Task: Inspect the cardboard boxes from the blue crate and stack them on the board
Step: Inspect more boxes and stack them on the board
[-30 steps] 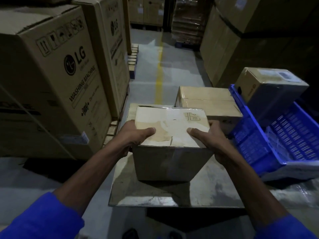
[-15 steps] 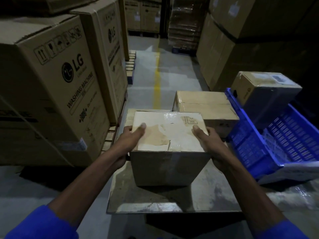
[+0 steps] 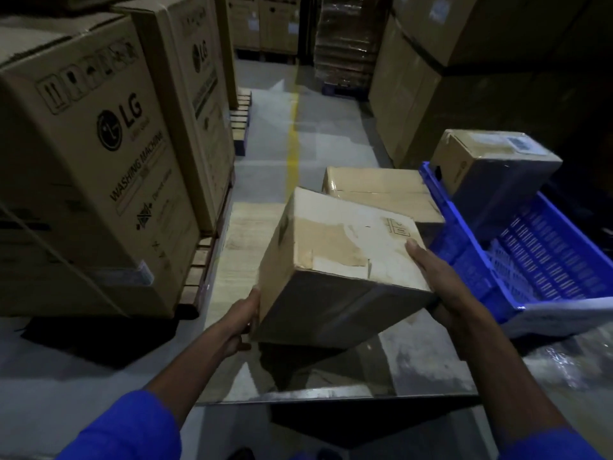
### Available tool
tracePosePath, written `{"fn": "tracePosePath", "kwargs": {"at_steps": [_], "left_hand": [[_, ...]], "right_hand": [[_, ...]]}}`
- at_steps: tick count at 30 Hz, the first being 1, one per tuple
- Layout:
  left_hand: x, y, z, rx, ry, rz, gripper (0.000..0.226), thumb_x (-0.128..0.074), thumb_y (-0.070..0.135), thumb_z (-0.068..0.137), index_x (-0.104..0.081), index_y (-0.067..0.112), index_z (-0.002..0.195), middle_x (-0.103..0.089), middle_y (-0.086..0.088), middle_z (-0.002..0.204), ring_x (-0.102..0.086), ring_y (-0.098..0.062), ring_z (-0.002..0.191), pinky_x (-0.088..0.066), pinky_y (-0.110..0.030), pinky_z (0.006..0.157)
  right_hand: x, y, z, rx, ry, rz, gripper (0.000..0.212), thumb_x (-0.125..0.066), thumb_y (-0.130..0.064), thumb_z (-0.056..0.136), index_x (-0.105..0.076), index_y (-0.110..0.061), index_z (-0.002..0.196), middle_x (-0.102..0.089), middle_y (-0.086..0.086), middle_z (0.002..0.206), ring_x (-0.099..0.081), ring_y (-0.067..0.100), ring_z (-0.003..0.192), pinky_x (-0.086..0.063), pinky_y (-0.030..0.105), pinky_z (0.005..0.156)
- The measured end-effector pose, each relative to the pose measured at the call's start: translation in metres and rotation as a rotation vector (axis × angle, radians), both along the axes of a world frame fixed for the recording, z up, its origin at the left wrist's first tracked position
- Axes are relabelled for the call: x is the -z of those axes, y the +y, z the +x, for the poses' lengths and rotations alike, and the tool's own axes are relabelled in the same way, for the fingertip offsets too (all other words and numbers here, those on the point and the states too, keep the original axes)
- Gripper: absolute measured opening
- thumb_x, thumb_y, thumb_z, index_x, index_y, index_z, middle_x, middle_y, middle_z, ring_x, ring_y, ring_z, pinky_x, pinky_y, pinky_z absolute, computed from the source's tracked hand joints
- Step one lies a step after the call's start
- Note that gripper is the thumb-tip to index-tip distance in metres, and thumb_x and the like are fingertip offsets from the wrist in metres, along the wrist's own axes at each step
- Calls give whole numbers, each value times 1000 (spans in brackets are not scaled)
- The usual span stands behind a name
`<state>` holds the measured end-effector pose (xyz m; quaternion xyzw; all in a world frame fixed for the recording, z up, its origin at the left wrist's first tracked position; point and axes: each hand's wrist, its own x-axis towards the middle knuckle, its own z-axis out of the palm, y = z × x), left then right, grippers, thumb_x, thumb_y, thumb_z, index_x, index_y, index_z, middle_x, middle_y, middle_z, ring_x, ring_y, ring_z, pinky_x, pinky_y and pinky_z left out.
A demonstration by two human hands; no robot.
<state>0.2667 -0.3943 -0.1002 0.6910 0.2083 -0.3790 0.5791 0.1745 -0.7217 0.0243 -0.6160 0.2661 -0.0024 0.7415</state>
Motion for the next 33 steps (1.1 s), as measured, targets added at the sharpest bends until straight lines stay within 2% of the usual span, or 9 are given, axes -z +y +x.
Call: {"fn": "tracePosePath", "kwargs": {"at_steps": [5, 13, 18, 20, 23, 25, 27, 30, 33], "left_hand": [[9, -3, -1, -109, -26, -71, 76, -44, 73, 95, -55, 15, 142, -63, -16, 132, -64, -38, 110, -58, -42, 72], [-46, -22, 19, -353, -278, -361, 57, -43, 65, 99, -65, 22, 129, -71, -6, 125, -66, -27, 111, -56, -44, 83], [-86, -60, 24, -147, -567, -398, 86, -75, 78, 66, -60, 30, 136, -71, 7, 127, -67, -18, 115, -60, -42, 73], [-89, -77, 29, -82, -691, -405, 94, -87, 63, 65, -56, 18, 141, -72, 0, 128, -69, -20, 115, -61, -35, 75], [-86, -98, 41, -96, -782, -309, 87, -86, 47, 68, -50, 19, 142, -71, 0, 127, -69, -20, 115, -61, -44, 87], [-85, -110, 50, -105, -804, -243, 82, -85, 45, 70, -51, 18, 139, -70, -2, 127, -68, -22, 116, -57, -50, 98], [-85, -122, 60, -96, -819, -187, 85, -84, 50, 68, -48, 19, 139, -66, -3, 130, -65, -23, 119, -53, -53, 103], [-88, -135, 81, -78, -882, -86, 94, -84, 62, 66, -43, 28, 144, -53, -5, 140, -59, -23, 124, -51, -51, 106], [-98, -150, 100, -43, -921, -100, 87, -84, 51, 72, -40, 32, 145, -48, -6, 146, -56, -23, 127, -52, -49, 106]], "right_hand": [[10, -26, -23, 26, -42, 170, 40, -62, -40, 98, -60, -20, 134, -75, 15, 122, -77, 30, 97, -66, 42, 75], [33, -54, -27, 108, -103, 502, 48, -52, -40, 105, -60, -12, 144, -64, 20, 139, -68, 31, 109, -60, 47, 90], [23, -66, -8, 67, -124, 628, 36, -52, -34, 97, -80, -12, 97, -77, 12, 101, -75, 32, 89, -62, 48, 76], [19, -69, 0, 32, -139, 672, 40, -48, -34, 99, -81, -12, 94, -77, 13, 101, -75, 33, 91, -62, 48, 79], [18, -83, 13, 28, -165, 719, 50, -39, -36, 108, -77, -8, 92, -75, 15, 89, -75, 34, 81, -63, 47, 71], [10, -89, 20, 4, -154, 696, 33, -58, -35, 98, -76, -10, 109, -74, 17, 112, -74, 39, 97, -62, 52, 80], [9, -99, 29, -17, -170, 697, 52, -91, -29, 66, -78, -12, 113, -71, 18, 125, -71, 42, 105, -60, 57, 88], [8, -114, 44, 32, -196, 696, 76, -104, -22, 30, -83, -13, 102, -73, 17, 118, -70, 40, 102, -54, 60, 98], [3, -119, 59, 167, -126, 670, 67, -96, -27, 58, -75, -17, 121, -67, 15, 127, -63, 36, 116, -53, 58, 101]]}}
